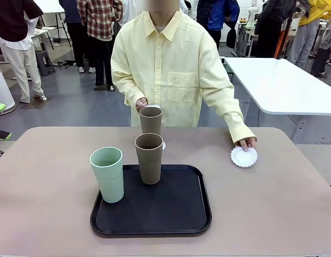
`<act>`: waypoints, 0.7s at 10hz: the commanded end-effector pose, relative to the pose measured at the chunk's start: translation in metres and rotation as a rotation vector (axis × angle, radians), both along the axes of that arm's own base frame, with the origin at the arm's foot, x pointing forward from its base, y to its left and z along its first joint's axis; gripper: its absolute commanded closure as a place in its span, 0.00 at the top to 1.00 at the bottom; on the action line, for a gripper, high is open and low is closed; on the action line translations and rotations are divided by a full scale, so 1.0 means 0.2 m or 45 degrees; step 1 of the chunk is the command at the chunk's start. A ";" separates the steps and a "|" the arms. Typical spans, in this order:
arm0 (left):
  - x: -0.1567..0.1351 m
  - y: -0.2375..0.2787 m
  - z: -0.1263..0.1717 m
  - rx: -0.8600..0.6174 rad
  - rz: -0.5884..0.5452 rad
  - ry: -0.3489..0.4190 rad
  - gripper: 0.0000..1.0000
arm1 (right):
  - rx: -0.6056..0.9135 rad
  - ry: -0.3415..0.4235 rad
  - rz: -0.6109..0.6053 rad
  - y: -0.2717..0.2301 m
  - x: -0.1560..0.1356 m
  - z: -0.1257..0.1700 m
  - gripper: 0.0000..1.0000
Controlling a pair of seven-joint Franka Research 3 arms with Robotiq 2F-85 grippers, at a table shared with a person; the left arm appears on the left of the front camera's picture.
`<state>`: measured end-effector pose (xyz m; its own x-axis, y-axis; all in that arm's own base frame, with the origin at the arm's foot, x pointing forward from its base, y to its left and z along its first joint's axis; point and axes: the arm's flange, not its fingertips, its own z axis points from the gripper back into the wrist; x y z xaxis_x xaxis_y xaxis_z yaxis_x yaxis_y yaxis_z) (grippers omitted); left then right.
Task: Place coasters on the table and set cups on them.
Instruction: Take one Reusable plastic cup from the Flat Tray and place it on a coaster set by the human.
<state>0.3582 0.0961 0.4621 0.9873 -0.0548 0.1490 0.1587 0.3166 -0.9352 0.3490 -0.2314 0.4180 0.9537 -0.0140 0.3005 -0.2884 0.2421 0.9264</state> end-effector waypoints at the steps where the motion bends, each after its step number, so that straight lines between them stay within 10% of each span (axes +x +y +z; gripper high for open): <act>1: 0.00 0.00 0.01 -0.012 -0.003 -0.017 1.00 | 0.002 -0.014 0.001 0.00 0.00 0.00 1.00; 7: 0.00 0.00 0.01 -0.012 -0.003 -0.017 1.00 | 0.002 -0.014 0.001 0.00 0.00 0.00 1.00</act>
<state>0.3582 0.0961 0.4621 0.9873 -0.0548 0.1490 0.1587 0.3166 -0.9352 0.3490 -0.2314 0.4180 0.9537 -0.0140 0.3005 -0.2884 0.2421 0.9264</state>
